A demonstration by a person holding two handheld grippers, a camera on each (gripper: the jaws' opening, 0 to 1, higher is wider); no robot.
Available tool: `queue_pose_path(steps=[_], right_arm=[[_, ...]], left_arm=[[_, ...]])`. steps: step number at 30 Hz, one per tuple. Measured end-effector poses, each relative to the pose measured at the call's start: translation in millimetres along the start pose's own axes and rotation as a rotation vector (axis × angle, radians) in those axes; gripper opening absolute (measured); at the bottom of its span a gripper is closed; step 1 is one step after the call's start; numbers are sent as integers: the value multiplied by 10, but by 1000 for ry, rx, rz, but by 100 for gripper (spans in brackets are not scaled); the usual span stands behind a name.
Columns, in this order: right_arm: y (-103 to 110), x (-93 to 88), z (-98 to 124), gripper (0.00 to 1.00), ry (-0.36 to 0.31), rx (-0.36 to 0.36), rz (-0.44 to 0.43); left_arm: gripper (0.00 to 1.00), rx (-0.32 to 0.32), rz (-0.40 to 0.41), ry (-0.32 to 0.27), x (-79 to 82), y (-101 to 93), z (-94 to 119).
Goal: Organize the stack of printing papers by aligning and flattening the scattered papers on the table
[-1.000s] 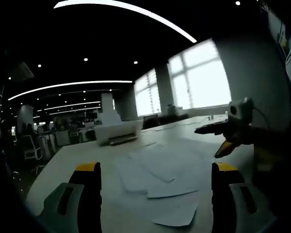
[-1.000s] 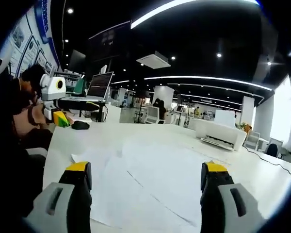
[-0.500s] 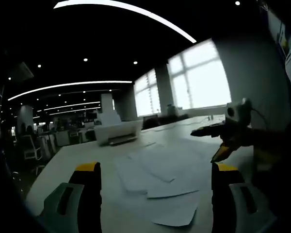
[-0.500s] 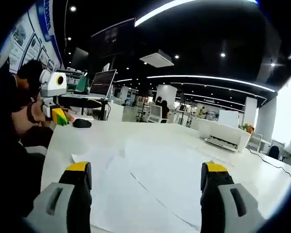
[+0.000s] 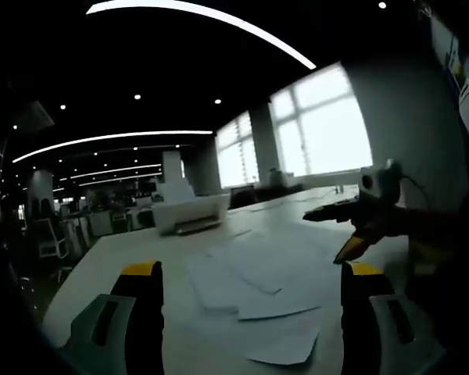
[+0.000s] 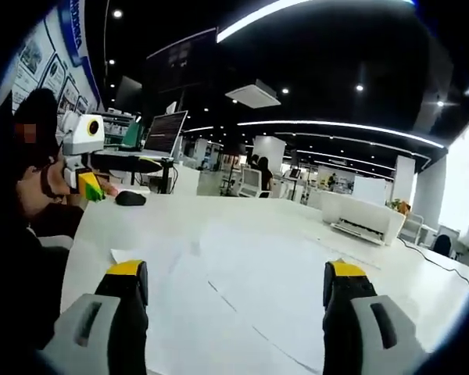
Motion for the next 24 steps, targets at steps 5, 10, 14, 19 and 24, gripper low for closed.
queue_pose_path(steps=[5,10,14,19,24], right_arm=[[-11,-10,-41,88,3,3,-2],[-20,-25,-98,88,12,9,-4],[-66,-39,-136,88,14,11,-17],[-99,-21,-180,88,16,10,-14],[-157,-25,-250,88,15,17,-30]], left_arm=[[97,2,0,-1,0,5,5],[97,0,-2,1,-7,-11,2],[97,-2,-3,-2,4,-16,-2],[97,-2,-4,-2,8,-10,-1],[97,0,-4,-2,8,-3,0]])
Point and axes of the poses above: the point that each gripper's makers call its tool centre point, and the gripper's own axes: z roughly backward along the fingers, y roughly to its left, x roughly out of its top, the point moved 1 cm from there along z, roughly backward along the fingers, and after that the axes turned 6 degrees about x, right-handed, at the moved point
